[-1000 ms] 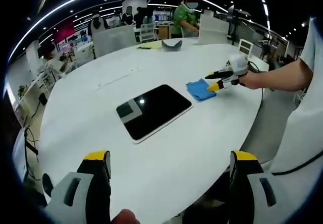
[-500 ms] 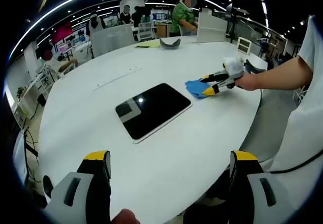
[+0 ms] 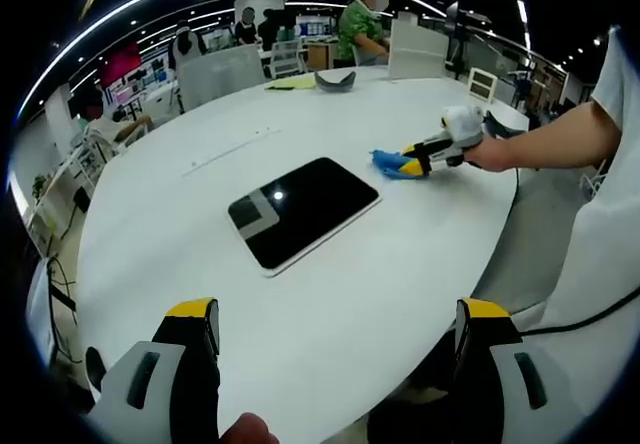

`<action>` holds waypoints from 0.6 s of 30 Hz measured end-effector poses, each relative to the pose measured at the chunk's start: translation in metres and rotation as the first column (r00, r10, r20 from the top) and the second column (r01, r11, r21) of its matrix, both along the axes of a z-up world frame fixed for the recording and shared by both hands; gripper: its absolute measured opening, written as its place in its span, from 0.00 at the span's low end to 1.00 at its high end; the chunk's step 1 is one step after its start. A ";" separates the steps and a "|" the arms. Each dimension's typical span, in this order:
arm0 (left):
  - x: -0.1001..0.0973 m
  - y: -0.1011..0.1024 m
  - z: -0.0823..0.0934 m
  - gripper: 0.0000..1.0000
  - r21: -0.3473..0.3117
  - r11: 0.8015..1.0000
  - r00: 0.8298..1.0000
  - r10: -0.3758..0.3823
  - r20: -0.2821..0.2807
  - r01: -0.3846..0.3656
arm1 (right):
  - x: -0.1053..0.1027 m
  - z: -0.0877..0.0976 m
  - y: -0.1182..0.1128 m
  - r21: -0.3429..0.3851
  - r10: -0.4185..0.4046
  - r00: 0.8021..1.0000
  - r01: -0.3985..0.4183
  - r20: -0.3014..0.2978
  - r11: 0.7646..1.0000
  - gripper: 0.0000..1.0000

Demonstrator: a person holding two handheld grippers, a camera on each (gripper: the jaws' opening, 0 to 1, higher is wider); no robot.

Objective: Wipe the mirror surface with the cleaning cloth until all visible marks leave the cleaned area.

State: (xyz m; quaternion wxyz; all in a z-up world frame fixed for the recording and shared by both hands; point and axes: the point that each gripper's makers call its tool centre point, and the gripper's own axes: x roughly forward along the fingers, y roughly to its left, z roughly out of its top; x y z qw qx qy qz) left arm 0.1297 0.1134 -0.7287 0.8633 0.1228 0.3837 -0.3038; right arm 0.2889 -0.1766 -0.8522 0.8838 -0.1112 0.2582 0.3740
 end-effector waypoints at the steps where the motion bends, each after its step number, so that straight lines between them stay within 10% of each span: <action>1: 0.000 0.000 0.000 0.99 -0.005 1.000 1.000 0.003 0.001 -0.003 | -0.001 0.000 0.001 0.000 0.000 1.000 0.000 0.000 1.000 0.15; 18: 0.000 0.000 -0.002 0.99 -0.014 1.000 1.000 0.006 -0.001 -0.006 | 0.000 0.002 0.001 0.022 -0.047 0.997 0.048 -0.055 0.999 0.05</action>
